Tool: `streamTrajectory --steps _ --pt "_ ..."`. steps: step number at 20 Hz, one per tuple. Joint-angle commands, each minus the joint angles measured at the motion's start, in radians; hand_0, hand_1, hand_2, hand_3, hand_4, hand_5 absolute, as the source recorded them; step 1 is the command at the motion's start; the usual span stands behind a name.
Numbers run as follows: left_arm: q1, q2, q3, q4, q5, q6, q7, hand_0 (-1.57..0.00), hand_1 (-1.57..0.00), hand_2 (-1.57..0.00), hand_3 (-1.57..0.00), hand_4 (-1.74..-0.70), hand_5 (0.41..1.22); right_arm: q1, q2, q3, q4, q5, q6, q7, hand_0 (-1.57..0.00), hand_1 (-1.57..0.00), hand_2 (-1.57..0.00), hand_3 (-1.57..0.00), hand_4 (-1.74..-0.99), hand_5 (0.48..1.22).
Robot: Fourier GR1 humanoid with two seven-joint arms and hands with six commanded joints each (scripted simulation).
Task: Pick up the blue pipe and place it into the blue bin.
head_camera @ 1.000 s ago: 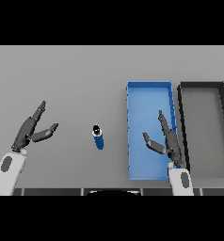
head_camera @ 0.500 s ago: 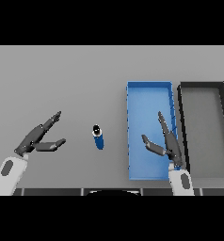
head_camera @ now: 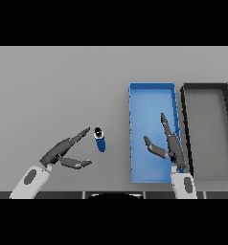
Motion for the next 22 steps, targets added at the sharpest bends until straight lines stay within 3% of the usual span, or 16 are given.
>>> streamTrajectory --steps 1,5,12,17,18,20,22 --pt "-0.015 -0.015 -0.001 0.019 0.001 0.002 0.012 0.0 0.0 0.0 0.0 -1.19 0.463 -0.009 -0.004 -0.01 0.003 -0.008 0.001 0.017 0.0 0.0 0.0 0.0 -1.228 0.621" --pt "-0.07 -0.112 -0.031 0.123 -0.023 0.007 0.047 0.0 0.0 0.0 0.0 -1.2 0.467 0.013 -0.005 -0.008 -0.004 -0.006 0.001 0.003 0.0 0.0 0.0 0.0 -1.229 0.621" --pt "-0.171 -0.222 -0.066 0.278 -0.094 0.013 0.005 0.0 0.0 0.0 0.0 -1.13 0.462 0.015 0.0 -0.004 -0.012 0.002 -0.005 0.009 0.0 0.0 0.0 0.0 -1.201 0.605" --pt "-0.194 -0.289 -0.049 0.319 -0.043 -0.001 -0.046 0.0 0.0 -0.04 -0.01 -1.24 0.558 0.01 -0.007 -0.02 -0.002 -0.015 0.0 0.013 0.0 0.0 0.0 0.0 -1.204 0.605" --pt "-0.199 -0.306 -0.045 0.322 -0.031 0.002 -0.041 0.0 -0.04 -0.11 -0.04 -1.27 0.585 0.01 -0.011 -0.017 -0.007 -0.008 -0.001 0.015 0.0 0.0 0.0 0.0 -1.196 0.603" --pt "-0.183 -0.327 -0.053 0.315 -0.035 0.024 -0.032 -0.1 -0.26 -0.36 -0.22 -1.32 0.651 0.023 -0.002 -0.012 -0.008 -0.011 0.0 0.013 0.0 0.0 0.0 0.0 -1.198 0.605" --pt "-0.178 -0.348 -0.045 0.33 -0.011 0.021 -0.025 -0.5 -0.68 -0.73 -0.7 -1.42 0.856 0.031 -0.004 -0.019 -0.004 -0.017 0.0 0.004 0.0 0.0 0.0 0.0 -1.196 0.604"
